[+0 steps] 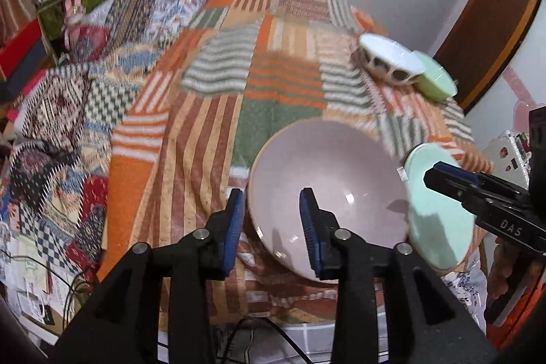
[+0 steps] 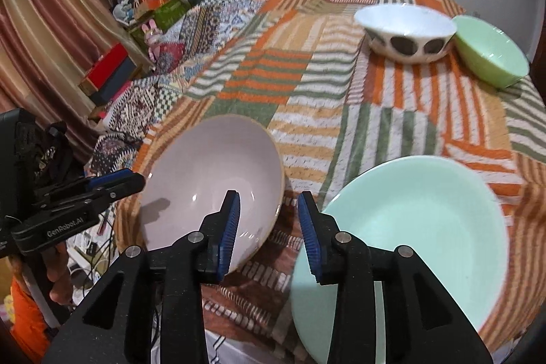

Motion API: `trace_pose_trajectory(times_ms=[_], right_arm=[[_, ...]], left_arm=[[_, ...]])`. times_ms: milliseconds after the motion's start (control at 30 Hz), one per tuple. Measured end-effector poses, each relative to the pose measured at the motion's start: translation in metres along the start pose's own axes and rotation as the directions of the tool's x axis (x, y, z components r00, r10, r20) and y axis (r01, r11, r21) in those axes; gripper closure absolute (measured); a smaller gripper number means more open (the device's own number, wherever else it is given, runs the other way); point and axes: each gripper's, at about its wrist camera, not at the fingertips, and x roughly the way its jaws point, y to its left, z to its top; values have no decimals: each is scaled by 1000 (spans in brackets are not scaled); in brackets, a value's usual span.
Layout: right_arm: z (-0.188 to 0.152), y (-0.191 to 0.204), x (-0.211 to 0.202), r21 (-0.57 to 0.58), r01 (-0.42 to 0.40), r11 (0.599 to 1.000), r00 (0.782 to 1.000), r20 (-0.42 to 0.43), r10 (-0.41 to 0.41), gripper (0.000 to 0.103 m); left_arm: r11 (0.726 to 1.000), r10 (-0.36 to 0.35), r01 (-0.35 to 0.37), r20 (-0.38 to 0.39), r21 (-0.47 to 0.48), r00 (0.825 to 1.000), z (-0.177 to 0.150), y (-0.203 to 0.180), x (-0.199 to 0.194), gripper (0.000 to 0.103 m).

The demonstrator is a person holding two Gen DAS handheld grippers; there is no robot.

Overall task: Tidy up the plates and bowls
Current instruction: 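Lower the pink bowl onto the cloth and open both grippers, then grasp the rim of the white polka-dot bowl with both grippers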

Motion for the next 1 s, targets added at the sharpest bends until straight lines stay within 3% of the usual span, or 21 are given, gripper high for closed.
trace_pose_trajectory(times_ms=[200, 267, 500, 733, 1000], right_arm=[[7, -5, -39, -6, 19, 1000, 995, 95, -19, 68], [8, -7, -53, -10, 28, 1000, 990, 135, -27, 56], [12, -21, -93, -6, 99, 995, 963, 254, -94, 32], [25, -42, -109, 11, 147, 989, 940, 311, -143, 28], [52, -79, -89, 70, 150, 986, 940, 300, -164, 26]], left_arm=[[998, -32, 24, 126, 60, 992, 16, -34, -45, 54], [997, -48, 36, 167, 75, 985, 22, -48, -59, 48], [993, -66, 36, 284, 110, 957, 38, -83, -83, 12], [986, -88, 39, 306, 163, 948, 68, -116, -73, 9], [987, -95, 54, 272, 154, 958, 105, -129, -28, 8]])
